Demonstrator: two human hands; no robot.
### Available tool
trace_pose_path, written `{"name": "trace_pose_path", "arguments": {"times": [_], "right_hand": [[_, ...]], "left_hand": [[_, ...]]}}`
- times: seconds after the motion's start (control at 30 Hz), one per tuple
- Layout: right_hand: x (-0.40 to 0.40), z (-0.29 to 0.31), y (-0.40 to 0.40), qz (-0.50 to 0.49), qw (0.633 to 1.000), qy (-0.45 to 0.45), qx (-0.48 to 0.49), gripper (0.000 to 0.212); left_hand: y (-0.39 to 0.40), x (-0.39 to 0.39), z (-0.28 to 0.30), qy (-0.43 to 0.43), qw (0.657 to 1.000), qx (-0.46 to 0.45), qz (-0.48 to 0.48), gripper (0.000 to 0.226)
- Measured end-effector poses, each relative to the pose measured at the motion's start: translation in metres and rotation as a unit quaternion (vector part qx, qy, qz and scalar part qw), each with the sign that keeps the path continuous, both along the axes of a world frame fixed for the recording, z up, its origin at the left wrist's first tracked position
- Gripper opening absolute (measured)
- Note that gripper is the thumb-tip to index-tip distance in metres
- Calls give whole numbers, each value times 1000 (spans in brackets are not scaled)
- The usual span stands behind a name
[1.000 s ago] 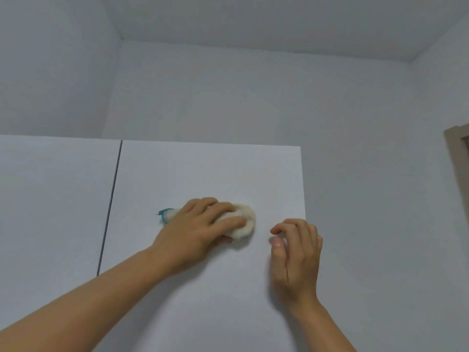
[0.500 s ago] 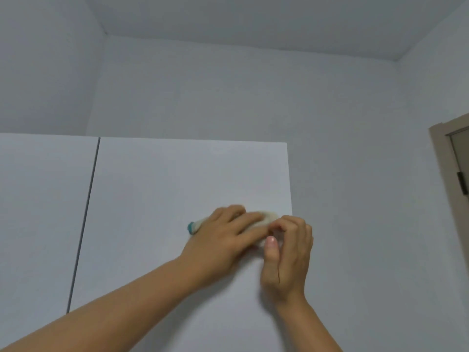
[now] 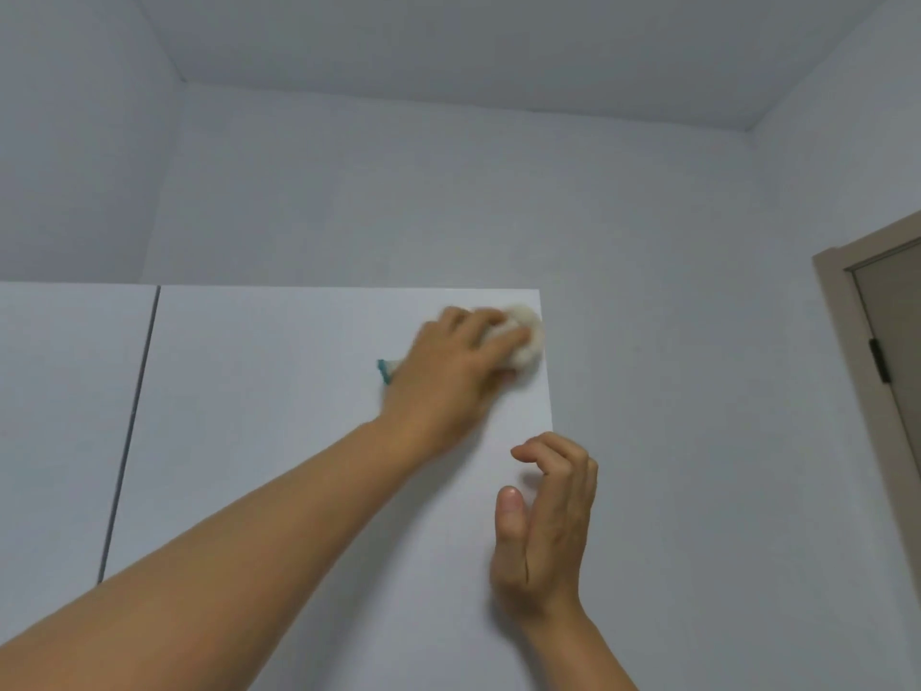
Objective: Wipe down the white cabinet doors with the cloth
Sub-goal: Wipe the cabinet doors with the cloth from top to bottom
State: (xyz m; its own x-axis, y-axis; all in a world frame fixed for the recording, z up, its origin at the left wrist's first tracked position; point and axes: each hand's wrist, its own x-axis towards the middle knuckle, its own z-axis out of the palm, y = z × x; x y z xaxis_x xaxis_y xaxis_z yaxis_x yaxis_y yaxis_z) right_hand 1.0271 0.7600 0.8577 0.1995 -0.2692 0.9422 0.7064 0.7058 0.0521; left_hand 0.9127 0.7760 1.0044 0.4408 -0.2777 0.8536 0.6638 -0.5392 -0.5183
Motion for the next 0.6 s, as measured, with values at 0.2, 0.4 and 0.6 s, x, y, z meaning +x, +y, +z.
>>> {"name": "trace_pose_path", "arguments": {"times": [0.2, 0.4, 0.6], "right_hand": [[0, 1, -1, 1, 1000, -1, -7, 28], [6, 3, -3, 5, 1000, 6, -11, 30], [10, 1, -6, 2, 999, 38, -23, 37]], "left_hand": [[0, -7, 24, -18, 1000, -6, 17, 35], [-12, 15, -66, -69, 993, -94, -9, 43], [-3, -78, -153, 18, 994, -93, 55, 42]]}}
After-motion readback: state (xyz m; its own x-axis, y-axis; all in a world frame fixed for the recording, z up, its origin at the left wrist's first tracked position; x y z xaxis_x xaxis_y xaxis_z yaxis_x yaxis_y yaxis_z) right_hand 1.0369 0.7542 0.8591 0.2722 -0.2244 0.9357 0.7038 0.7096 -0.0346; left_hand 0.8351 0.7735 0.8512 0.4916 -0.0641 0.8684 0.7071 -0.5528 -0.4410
